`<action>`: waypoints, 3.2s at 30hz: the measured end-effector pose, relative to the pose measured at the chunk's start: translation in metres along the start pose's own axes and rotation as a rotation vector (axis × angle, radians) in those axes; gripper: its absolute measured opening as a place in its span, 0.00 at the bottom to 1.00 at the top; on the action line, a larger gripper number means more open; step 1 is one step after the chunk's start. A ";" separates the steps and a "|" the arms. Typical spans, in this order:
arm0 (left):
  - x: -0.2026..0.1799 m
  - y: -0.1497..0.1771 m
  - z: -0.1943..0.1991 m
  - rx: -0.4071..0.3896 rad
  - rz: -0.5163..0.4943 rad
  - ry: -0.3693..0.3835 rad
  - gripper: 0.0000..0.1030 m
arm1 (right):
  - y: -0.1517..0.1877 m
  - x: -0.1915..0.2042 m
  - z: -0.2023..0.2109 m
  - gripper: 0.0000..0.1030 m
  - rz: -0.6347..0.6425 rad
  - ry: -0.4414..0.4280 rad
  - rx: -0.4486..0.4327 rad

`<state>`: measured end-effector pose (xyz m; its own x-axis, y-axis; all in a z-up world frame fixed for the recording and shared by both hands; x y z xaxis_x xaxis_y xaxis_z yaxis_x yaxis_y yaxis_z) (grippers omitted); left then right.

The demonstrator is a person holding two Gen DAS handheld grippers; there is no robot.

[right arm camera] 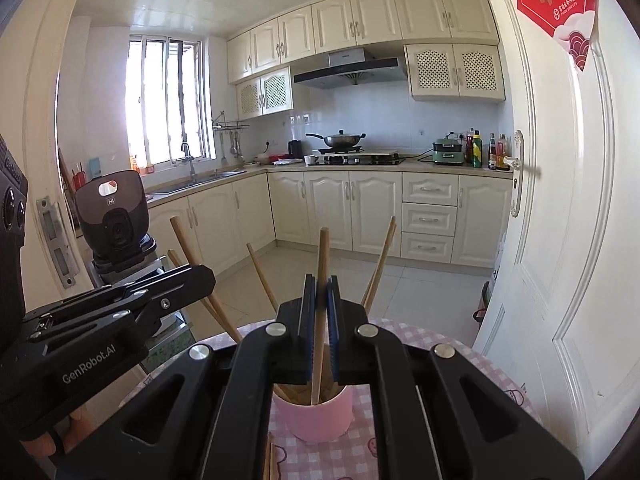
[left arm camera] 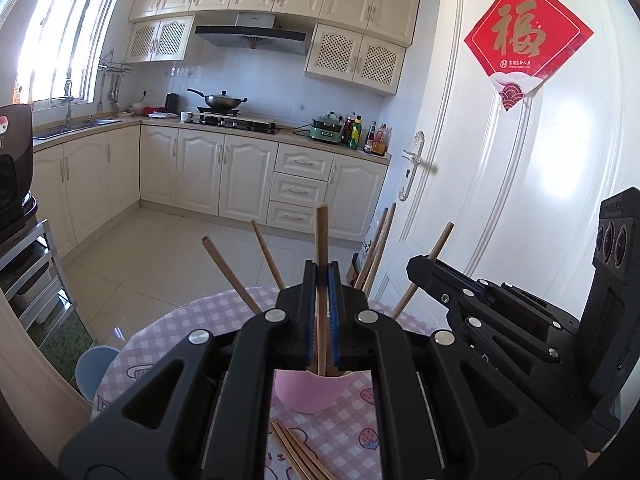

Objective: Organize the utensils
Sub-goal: 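Lower the chopsticks into the cup and open both tools, then move both tools down to the remaining chopsticks on the cloth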

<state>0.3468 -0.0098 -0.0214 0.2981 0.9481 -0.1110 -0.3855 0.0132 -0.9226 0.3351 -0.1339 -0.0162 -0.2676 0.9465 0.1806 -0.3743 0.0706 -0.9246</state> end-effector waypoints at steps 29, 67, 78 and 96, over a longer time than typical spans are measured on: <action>-0.002 0.014 0.001 0.066 0.003 -0.022 0.07 | 0.015 -0.005 0.006 0.05 -0.014 -0.007 0.055; 0.005 0.165 -0.007 0.574 0.151 -0.006 0.64 | 0.140 -0.013 0.009 0.44 -0.040 -0.007 0.471; 0.002 0.191 -0.029 0.666 0.175 -0.015 0.45 | 0.155 -0.024 0.004 0.46 -0.033 -0.006 0.535; -0.007 0.199 -0.056 0.681 0.097 -0.087 0.45 | 0.160 -0.028 -0.002 0.49 -0.039 -0.005 0.557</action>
<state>0.3167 -0.0313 -0.2249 0.1748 0.9766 -0.1249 -0.8774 0.0970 -0.4698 0.2842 -0.1490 -0.1703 -0.2473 0.9450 0.2138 -0.7965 -0.0726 -0.6003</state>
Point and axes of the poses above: each gripper's, at about its wrist camera, not at the fingertips, and z roughly against the way its jaws point, x to its left, y to its underside, the point moved 4 cm from there along -z, roughly the way its jaws point, and after that the axes turned 6 degrees about -z, right-handed, at the moved point
